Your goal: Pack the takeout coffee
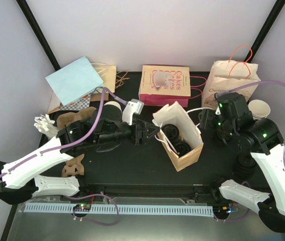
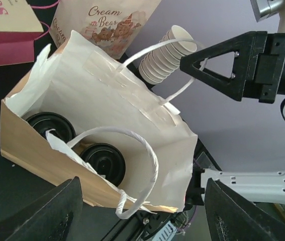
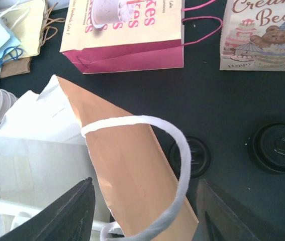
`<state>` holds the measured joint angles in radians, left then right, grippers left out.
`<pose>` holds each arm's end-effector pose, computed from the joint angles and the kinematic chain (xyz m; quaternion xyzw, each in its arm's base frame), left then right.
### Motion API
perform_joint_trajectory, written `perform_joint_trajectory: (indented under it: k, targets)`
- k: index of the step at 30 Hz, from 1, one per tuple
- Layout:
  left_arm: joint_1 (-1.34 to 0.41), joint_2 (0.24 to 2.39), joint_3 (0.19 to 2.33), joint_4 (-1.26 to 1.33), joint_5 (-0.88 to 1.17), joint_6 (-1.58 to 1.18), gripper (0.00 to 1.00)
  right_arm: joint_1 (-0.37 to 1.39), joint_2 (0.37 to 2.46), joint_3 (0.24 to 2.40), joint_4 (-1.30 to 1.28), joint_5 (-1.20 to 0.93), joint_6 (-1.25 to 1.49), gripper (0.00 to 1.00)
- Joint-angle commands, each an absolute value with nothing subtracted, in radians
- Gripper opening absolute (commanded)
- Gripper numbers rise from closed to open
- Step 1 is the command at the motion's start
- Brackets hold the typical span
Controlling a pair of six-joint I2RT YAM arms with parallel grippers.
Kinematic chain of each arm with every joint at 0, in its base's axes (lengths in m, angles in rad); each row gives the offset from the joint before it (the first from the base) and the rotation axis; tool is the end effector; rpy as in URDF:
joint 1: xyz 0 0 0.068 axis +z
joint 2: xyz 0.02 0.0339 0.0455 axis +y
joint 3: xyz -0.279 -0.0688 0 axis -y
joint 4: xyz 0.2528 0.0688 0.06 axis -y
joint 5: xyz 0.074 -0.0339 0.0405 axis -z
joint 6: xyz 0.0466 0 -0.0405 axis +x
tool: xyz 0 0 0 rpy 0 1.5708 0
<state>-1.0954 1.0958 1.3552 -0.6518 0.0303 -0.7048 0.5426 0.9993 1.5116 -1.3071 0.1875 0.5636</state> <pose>0.1053 -0.2076 0.4383 0.1696 0.8139 -0.4431 0.3355 0.1277 0.0669 0.4389 0.0451 0.9212 0.1241 0.3660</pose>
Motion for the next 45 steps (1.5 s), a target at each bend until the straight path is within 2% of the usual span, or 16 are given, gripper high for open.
perform_joint_trajectory:
  k: [1,5,9,13,17,19,20,27,37,45]
  targets:
    - [-1.104,1.118,1.362,-0.669,0.072,-0.74,0.68,0.535,0.983,1.51,-1.268,0.154,0.577,0.54]
    - [-1.104,1.151,1.366,-0.661,0.089,-0.739,0.65,0.535,0.992,1.518,-1.269,0.151,0.572,0.42]
    - [-1.104,1.18,1.381,-0.656,0.119,-0.733,0.54,0.535,0.992,1.519,-1.265,0.139,0.568,0.34]
    - [-1.104,1.198,1.399,-0.674,0.121,-0.723,0.3,0.535,0.991,1.519,-1.257,0.13,0.558,0.26]
    - [-1.104,1.204,1.425,-0.696,0.099,-0.71,0.03,0.535,0.99,1.517,-1.242,0.103,0.542,0.09]
    - [-1.102,1.193,1.432,-0.704,0.062,-0.704,0.02,0.535,0.99,1.514,-1.224,0.063,0.525,0.01]
    - [-1.097,1.182,1.435,-0.707,0.047,-0.699,0.02,0.536,0.99,1.513,-1.212,0.036,0.513,0.01]
    - [-1.032,1.129,1.493,-0.78,0.0,-0.662,0.02,0.535,1.007,1.528,-1.133,-0.111,0.473,0.01]
    - [-0.895,1.068,1.505,-0.853,0.049,-0.613,0.02,0.54,1.078,1.546,-1.031,-0.311,0.452,0.01]
    - [-0.753,1.054,1.488,-0.871,0.146,-0.562,0.02,0.549,1.121,1.532,-0.973,-0.345,0.448,0.01]
